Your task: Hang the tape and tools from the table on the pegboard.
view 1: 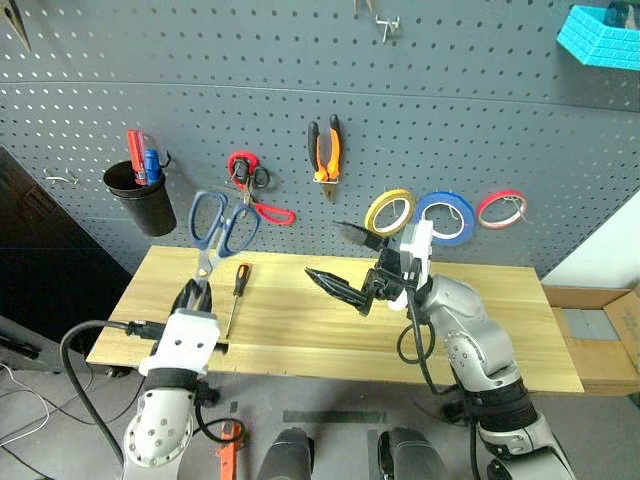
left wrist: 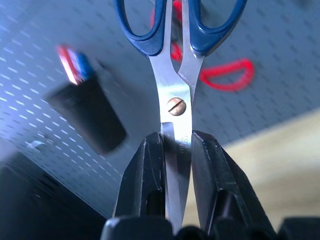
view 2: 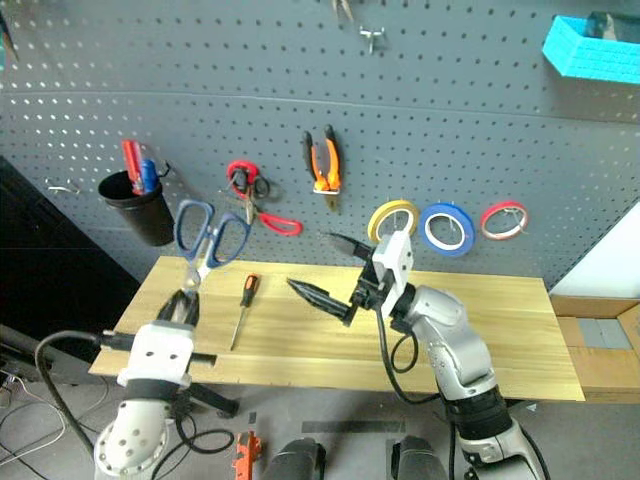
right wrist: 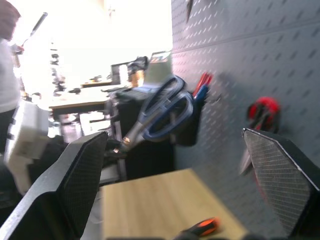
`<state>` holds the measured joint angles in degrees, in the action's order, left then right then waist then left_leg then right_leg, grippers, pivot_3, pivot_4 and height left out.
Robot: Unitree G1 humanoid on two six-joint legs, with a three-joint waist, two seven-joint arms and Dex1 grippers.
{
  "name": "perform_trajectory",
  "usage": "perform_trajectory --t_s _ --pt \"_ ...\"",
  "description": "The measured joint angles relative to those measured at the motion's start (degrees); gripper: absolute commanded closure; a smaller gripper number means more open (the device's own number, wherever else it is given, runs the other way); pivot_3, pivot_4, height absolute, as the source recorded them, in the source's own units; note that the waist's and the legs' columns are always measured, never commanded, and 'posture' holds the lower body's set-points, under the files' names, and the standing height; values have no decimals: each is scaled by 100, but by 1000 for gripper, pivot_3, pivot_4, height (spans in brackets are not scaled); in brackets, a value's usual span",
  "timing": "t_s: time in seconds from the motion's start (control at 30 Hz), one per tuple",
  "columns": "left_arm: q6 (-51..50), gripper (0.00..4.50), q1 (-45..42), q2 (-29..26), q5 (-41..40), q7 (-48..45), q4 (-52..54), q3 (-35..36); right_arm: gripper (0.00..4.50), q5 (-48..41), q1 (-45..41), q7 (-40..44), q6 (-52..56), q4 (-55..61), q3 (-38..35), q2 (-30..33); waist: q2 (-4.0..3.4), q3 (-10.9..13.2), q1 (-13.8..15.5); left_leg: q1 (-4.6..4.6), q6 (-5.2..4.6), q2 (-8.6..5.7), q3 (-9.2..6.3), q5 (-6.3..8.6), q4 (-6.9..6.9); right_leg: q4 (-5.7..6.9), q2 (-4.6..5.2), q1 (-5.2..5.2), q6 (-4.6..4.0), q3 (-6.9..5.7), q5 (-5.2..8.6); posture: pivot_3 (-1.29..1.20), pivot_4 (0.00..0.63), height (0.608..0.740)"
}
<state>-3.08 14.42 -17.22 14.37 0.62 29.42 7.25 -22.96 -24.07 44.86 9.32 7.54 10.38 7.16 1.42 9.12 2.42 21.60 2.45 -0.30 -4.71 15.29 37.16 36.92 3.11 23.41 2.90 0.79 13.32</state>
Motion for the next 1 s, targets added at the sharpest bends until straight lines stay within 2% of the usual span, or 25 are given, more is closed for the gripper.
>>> perform_trajectory --t_s 0.13,0.23,0.5,0.87,1.0 --pt "-197 4066 -1015 -4 -271 -173 -733 62 0 160 -374 -110 -234 -409 -21 -152 7 -79 62 -42 1 2 8 -2 -15 3 -6 -26 -1 8 0 197 63 740" --pt "-516 4066 -1421 1 -486 -382 -1124 49 0 207 -414 -127 -286 -564 -20 -157 15 -91 63 -44 0 2 12 -2 -18 4 -6 -26 -2 13 0 186 65 740" --pt "-1327 4066 -1630 67 -876 -803 -1334 -36 0 254 -401 -333 -266 -609 -30 -152 14 -91 56 -44 1 3 13 -2 -20 6 -6 -22 -4 16 0 165 74 740" --pt "-1890 4066 -2095 49 -884 -905 -1499 -203 0 254 -388 -498 -208 -503 -30 -105 14 -92 44 -48 1 2 13 -2 -20 10 -6 -25 -4 16 0 151 81 740" --pt "-1903 2769 -2290 48 -882 -879 -1685 -187 0 258 -389 -500 -209 -503 -30 -80 14 -92 41 -48 1 2 13 -2 -19 9 -6 -25 -4 16 0 144 80 740"
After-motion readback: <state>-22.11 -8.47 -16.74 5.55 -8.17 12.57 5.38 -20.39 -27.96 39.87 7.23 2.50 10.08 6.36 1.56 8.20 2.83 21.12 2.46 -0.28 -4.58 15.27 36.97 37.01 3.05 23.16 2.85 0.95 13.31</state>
